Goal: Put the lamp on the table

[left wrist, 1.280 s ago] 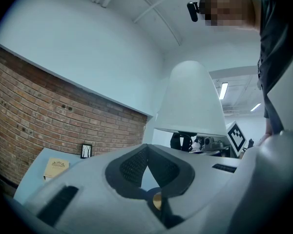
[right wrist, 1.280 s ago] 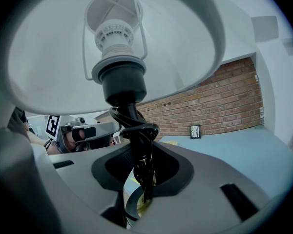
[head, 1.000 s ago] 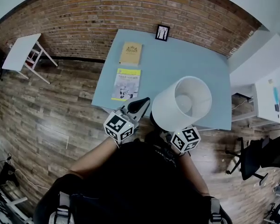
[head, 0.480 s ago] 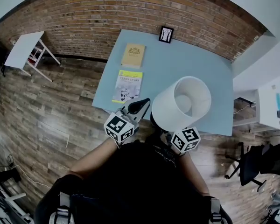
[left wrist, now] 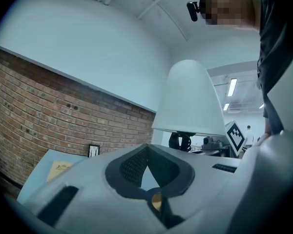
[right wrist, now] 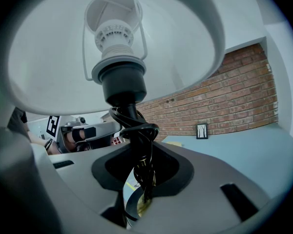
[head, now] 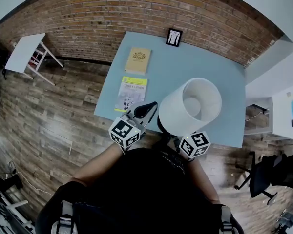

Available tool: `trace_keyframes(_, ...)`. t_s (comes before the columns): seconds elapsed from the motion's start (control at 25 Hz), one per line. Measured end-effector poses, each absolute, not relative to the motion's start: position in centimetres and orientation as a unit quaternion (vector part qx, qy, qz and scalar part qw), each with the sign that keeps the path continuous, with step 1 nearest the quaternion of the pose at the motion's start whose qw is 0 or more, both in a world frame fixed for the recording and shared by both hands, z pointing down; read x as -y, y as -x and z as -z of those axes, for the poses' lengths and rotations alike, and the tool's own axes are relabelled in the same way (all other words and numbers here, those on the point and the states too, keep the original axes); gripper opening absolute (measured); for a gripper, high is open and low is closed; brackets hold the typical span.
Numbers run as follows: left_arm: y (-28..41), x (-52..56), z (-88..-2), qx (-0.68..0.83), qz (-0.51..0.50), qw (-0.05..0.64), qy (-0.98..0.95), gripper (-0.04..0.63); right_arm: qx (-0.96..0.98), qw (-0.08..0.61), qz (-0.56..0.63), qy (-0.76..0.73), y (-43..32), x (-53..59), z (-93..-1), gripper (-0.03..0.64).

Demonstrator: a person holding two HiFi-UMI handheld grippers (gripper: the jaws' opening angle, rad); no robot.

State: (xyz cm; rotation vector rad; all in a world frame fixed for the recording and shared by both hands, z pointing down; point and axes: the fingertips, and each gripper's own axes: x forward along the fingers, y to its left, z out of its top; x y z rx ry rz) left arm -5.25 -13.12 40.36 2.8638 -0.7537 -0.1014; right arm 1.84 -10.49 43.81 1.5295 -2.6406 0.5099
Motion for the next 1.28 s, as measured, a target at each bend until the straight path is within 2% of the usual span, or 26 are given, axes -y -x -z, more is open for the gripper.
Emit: trace_keyframes(1.28,-7.5,26.3,-40.5,0.328,0.019,0.092,-0.94,0.009,0.886,0.045,-0.175,-0.428,-14.6,24.1,-44.3,0.094)
